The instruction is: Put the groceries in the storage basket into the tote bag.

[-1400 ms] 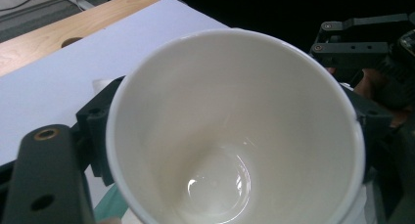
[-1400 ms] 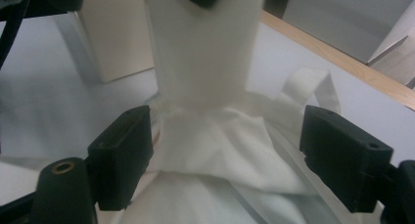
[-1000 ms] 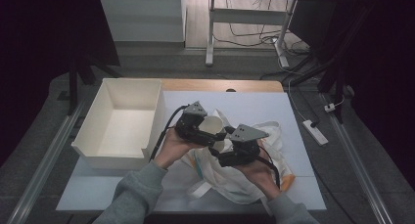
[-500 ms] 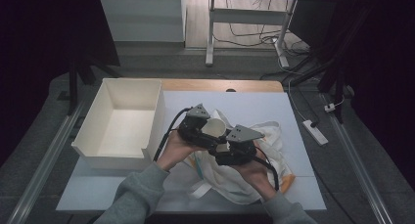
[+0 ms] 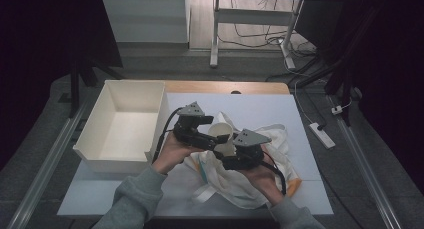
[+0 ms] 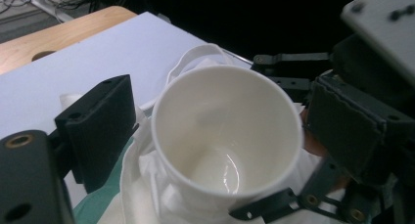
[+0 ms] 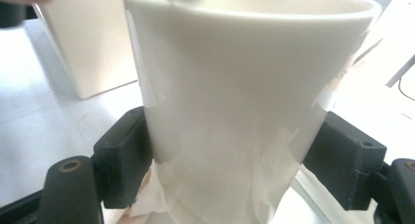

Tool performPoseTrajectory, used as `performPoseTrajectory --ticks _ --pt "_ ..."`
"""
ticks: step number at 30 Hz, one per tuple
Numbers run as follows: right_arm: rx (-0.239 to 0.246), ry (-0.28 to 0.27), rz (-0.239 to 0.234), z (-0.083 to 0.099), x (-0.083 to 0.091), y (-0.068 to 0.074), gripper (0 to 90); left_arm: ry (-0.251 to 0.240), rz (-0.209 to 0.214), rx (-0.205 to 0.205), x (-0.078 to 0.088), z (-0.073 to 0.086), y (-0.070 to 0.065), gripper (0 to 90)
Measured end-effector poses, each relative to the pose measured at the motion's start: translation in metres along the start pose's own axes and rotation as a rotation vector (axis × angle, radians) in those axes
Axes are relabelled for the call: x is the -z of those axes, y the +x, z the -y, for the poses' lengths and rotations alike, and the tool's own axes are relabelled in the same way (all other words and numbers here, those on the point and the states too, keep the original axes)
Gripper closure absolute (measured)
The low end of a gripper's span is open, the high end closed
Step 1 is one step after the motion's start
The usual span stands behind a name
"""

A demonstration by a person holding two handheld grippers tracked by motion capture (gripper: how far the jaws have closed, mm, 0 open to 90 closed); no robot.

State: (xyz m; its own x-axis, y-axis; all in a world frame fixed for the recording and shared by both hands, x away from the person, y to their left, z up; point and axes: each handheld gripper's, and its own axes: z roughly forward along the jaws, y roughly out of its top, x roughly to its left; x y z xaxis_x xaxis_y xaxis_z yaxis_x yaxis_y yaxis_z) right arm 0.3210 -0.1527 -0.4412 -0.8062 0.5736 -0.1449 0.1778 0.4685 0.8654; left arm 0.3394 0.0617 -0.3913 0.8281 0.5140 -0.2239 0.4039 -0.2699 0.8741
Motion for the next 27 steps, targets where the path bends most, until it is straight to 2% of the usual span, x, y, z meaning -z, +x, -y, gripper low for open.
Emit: performPoseTrajectory --ticks 5,10,18,21,27 --pt "-0.010 0.001 0.008 0.003 0.004 -0.003 22.4 -0.029 0.008 -0.010 0.013 -0.003 -0.003 11.6" --pt "-0.021 0.000 0.023 0.006 0.008 -0.007 22.4 -0.040 -0.004 -0.004 0.020 -0.003 -0.002 11.6" --pt "-0.035 0.005 0.043 0.012 0.013 -0.012 22.4 -0.053 -0.036 0.018 0.031 -0.001 0.009 11.6" --pt "-0.042 0.015 0.055 0.016 0.016 -0.015 22.4 -0.045 -0.061 0.028 0.034 0.001 0.014 11.3" --pt "-0.066 0.022 0.074 0.025 0.024 -0.022 22.4 -0.022 -0.076 0.057 0.033 0.005 0.025 11.1"
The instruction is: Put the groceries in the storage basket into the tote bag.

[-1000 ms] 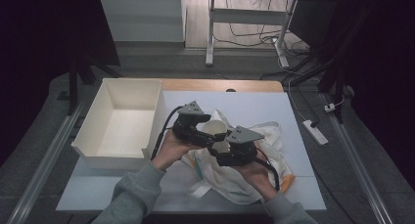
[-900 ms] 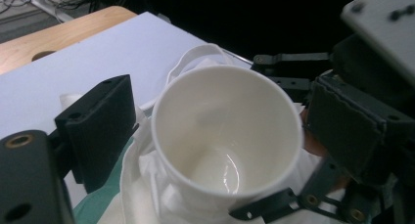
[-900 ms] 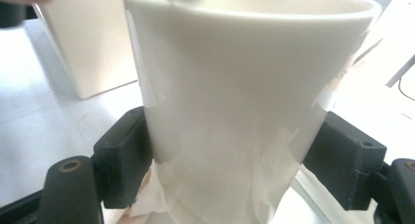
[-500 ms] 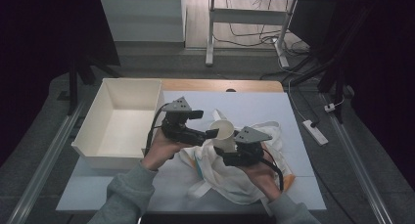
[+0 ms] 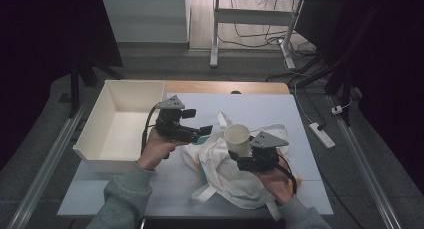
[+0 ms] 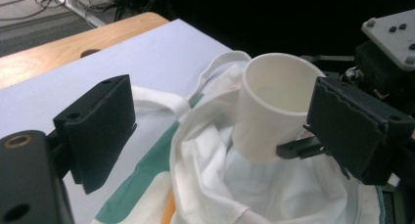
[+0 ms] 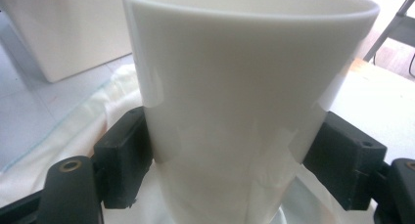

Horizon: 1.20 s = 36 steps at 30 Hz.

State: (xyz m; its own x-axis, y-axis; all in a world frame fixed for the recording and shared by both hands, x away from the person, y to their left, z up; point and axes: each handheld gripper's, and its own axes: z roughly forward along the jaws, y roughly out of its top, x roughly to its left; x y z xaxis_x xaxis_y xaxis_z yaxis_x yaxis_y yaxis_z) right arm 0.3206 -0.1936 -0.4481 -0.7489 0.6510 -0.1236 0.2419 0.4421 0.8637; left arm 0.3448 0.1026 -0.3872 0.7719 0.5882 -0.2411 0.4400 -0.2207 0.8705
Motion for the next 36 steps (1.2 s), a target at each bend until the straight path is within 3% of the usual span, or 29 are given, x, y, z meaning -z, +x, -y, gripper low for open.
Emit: performPoseTrajectory --ticks 5,15,36 --pt "-0.029 0.025 -0.018 0.013 0.003 -0.005 22.4 0.023 -0.016 0.004 -0.002 0.003 0.004 11.1" --pt "-0.007 0.085 -0.041 0.028 -0.007 -0.002 22.5 0.043 -0.032 0.014 -0.003 0.006 0.009 11.1" --pt "0.008 0.154 -0.017 0.047 -0.024 -0.006 22.4 0.066 -0.044 0.020 -0.005 0.009 0.012 11.8"
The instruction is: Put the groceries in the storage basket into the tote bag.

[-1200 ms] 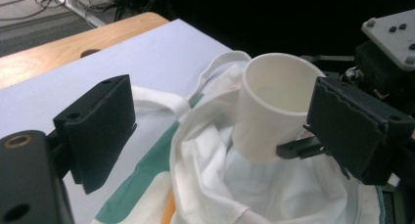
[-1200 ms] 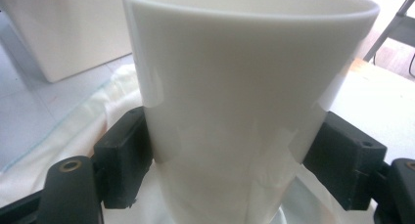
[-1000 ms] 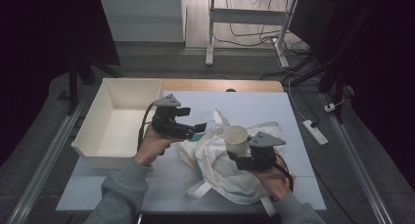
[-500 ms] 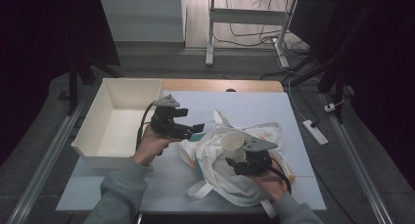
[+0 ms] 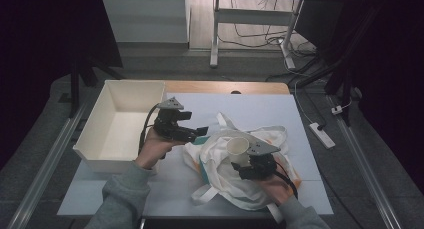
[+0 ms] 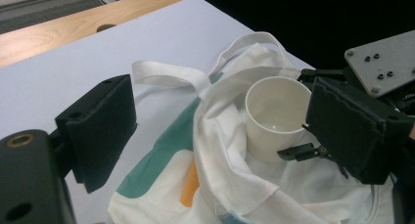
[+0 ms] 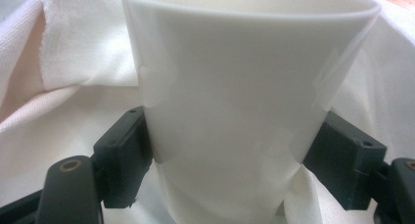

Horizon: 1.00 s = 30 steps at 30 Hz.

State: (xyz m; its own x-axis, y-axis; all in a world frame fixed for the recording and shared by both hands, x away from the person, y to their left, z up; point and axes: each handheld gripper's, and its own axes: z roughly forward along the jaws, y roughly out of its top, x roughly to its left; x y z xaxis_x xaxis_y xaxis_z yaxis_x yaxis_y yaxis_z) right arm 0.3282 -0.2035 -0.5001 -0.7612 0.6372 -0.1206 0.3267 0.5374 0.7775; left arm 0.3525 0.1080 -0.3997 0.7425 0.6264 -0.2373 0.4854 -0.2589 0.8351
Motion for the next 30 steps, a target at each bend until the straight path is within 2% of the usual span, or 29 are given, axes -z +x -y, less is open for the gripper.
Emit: performPoseTrajectory --ticks 4,9,13,17,30 --pt "-0.023 0.010 -0.003 0.000 0.001 -0.003 22.4 0.005 -0.001 -0.003 0.000 0.001 0.000 11.8" --pt "-0.001 0.032 0.014 0.001 0.003 -0.003 22.3 0.007 -0.003 0.000 0.000 0.002 0.001 11.8" --pt "-0.011 0.052 0.013 0.004 0.007 -0.003 22.2 0.005 -0.002 -0.002 0.003 0.003 0.000 11.8" --pt "0.020 0.073 0.021 0.005 0.006 -0.003 21.7 0.008 -0.003 -0.001 0.003 0.004 0.001 11.9" --pt "0.024 0.037 0.054 0.001 -0.004 -0.002 22.3 0.031 0.000 -0.014 -0.003 0.005 -0.002 11.9"
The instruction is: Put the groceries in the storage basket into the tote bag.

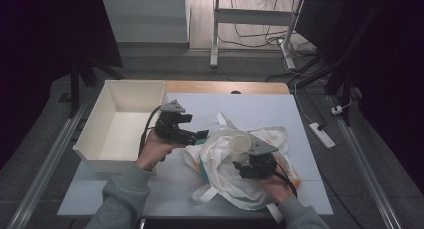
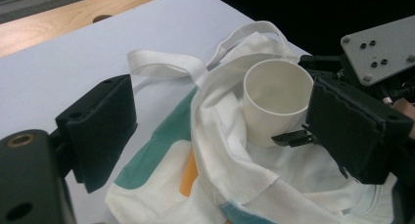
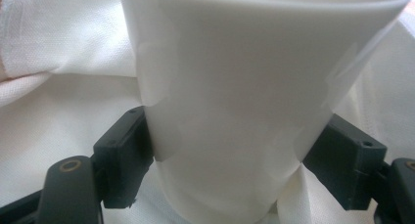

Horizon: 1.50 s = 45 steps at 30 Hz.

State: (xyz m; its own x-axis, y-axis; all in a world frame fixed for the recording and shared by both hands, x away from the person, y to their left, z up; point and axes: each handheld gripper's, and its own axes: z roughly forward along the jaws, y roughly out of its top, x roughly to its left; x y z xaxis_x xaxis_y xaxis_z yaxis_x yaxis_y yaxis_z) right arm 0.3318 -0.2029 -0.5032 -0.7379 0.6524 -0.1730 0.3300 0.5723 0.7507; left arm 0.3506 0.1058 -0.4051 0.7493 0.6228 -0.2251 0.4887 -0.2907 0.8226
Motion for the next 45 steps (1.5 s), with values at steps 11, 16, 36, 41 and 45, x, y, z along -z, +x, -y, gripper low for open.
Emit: performPoseTrajectory --ticks 11,16,36,41,45 --pt "-0.041 0.022 -0.024 -0.010 0.021 -0.008 4.6 0.016 0.005 -0.008 -0.003 0.002 0.000 11.9" --pt "-0.043 -0.025 -0.031 -0.014 0.040 -0.011 5.0 0.022 0.005 -0.019 -0.003 0.004 -0.004 11.9" --pt "-0.091 -0.114 -0.029 0.008 0.075 -0.044 16.2 0.063 0.006 -0.101 0.003 0.026 -0.029 17.9" --pt "-0.097 -0.107 -0.021 0.012 0.078 -0.046 17.7 0.088 0.014 -0.089 -0.003 0.034 -0.034 18.7" --pt "-0.091 -0.101 -0.017 0.015 0.079 -0.047 18.6 0.094 -0.004 -0.083 -0.007 0.037 -0.036 19.9"
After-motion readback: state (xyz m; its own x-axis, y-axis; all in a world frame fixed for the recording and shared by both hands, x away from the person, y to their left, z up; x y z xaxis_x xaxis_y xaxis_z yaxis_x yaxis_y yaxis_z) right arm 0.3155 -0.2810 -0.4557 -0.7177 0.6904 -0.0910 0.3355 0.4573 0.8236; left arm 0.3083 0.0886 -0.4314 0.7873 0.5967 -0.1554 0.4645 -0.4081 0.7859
